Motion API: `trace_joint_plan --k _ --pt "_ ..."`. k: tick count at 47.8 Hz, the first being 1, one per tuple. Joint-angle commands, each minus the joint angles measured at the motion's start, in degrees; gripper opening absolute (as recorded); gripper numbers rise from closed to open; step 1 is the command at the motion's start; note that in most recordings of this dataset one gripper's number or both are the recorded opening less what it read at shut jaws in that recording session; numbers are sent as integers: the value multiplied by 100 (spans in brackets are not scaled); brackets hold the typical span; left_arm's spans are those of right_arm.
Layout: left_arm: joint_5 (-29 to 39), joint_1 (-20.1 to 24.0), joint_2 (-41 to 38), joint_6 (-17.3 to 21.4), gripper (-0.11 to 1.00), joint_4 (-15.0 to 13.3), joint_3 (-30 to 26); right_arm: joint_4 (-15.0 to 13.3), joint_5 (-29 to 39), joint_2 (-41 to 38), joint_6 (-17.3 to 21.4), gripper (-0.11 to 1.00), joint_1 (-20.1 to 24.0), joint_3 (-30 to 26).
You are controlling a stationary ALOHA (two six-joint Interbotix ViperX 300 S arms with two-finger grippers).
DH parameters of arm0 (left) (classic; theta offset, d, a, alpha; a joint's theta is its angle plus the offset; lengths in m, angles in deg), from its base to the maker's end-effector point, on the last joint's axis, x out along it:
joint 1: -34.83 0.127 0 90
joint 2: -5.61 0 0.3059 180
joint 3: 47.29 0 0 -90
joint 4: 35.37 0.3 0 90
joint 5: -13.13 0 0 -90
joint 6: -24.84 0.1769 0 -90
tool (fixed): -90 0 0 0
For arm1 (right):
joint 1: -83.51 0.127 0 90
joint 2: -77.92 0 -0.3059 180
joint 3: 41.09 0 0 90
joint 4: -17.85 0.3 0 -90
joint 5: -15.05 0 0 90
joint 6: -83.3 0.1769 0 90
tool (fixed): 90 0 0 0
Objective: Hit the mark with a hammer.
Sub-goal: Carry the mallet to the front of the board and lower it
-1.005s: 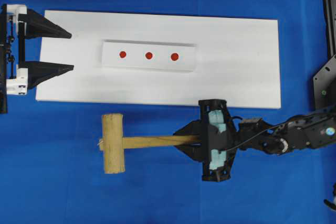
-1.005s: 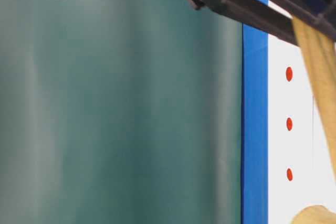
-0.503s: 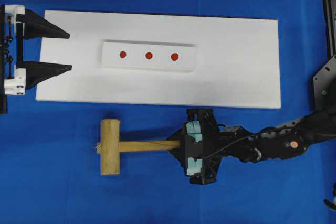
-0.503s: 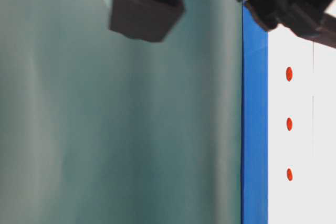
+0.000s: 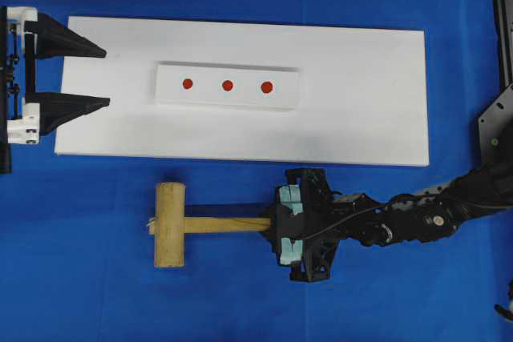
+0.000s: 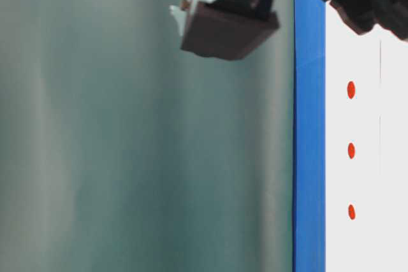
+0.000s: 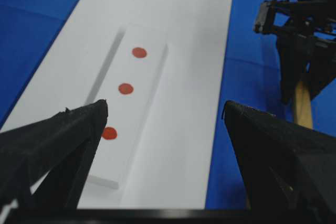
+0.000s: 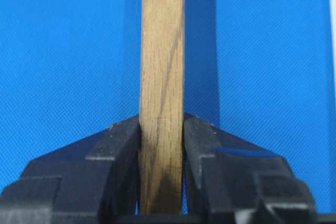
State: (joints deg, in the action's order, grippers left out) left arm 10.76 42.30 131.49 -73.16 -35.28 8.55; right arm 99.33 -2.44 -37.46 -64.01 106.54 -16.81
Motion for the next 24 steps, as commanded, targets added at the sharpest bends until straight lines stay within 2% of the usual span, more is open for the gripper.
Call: trace_joint_plan --k 1,19,21,24 --pt "-44 26 -18 9 88 0 -44 -18 53 70 -9 9 0 -70" --pt "-35 26 -26 9 88 0 -26 -18 149 70 0 9 -62 -62" --pt "-18 26 -26 9 88 0 -26 -18 149 70 0 13 -62 -70" --pt "9 26 -26 0 88 0 -26 -18 123 88 0 27 -62 -62"
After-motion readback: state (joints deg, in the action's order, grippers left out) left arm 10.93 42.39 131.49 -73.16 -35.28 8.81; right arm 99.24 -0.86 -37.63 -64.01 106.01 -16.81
